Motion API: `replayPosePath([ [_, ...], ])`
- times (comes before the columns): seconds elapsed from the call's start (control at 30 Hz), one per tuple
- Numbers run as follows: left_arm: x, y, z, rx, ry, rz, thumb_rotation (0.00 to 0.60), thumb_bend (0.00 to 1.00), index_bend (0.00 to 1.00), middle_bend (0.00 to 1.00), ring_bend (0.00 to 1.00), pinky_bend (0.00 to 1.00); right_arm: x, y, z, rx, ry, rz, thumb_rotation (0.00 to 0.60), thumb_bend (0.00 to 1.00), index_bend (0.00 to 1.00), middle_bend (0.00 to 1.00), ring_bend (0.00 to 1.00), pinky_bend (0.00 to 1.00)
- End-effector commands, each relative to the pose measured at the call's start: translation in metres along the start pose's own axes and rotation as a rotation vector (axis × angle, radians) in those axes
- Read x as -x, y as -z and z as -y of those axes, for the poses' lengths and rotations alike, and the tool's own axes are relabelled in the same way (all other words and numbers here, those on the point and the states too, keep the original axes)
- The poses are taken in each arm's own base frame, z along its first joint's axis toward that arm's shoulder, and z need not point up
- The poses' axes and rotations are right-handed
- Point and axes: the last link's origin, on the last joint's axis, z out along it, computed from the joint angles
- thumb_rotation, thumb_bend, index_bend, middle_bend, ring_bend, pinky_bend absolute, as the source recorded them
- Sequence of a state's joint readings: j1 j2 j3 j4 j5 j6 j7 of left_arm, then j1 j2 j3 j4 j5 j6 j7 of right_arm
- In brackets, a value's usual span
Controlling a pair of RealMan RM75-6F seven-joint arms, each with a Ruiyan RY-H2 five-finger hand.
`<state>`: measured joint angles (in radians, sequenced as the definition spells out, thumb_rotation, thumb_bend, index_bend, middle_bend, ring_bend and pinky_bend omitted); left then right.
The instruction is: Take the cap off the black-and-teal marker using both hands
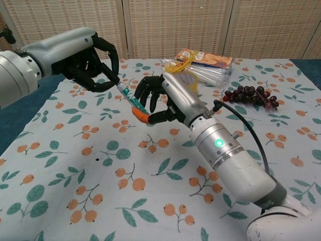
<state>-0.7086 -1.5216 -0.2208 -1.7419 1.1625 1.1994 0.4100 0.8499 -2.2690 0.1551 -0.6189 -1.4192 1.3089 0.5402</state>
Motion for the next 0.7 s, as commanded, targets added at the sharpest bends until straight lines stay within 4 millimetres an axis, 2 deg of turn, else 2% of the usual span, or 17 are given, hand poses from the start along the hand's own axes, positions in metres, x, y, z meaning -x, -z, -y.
replayPosePath([
  [0.03, -0.001, 0.0, 0.001, 0.001, 0.008, 0.004, 0.6, 0.77, 0.77, 0.94, 0.71, 0.76, -0.001, 0.001, 0.0, -0.004, 0.001, -0.002, 0.6, 0.38, 0.98, 0.84, 0.57, 0.25],
  [0.23, -0.002, -0.001, 0.003, -0.001, 0.017, 0.011, 0.6, 0.78, 0.77, 0.95, 0.71, 0.76, -0.002, 0.001, -0.001, -0.008, 0.005, -0.008, 0.6, 0.38, 0.98, 0.84, 0.57, 0.25],
  [0.4, -0.014, -0.003, 0.011, -0.012, 0.063, -0.016, 0.6, 0.77, 0.77, 0.95, 0.71, 0.76, -0.008, 0.013, -0.01, -0.034, 0.053, 0.004, 0.6, 0.38, 0.98, 0.84, 0.57, 0.25],
  [0.57, -0.02, -0.003, 0.026, -0.041, 0.064, -0.029, 0.6, 0.73, 0.77, 0.94, 0.71, 0.76, -0.025, 0.029, -0.02, -0.078, 0.128, 0.03, 0.6, 0.38, 0.98, 0.84, 0.57, 0.25],
  [0.7, -0.011, 0.001, 0.04, -0.065, 0.022, 0.006, 0.6, 0.71, 0.76, 0.93, 0.71, 0.76, -0.04, 0.035, -0.03, -0.074, 0.189, 0.056, 0.6, 0.38, 0.98, 0.84, 0.57, 0.25],
])
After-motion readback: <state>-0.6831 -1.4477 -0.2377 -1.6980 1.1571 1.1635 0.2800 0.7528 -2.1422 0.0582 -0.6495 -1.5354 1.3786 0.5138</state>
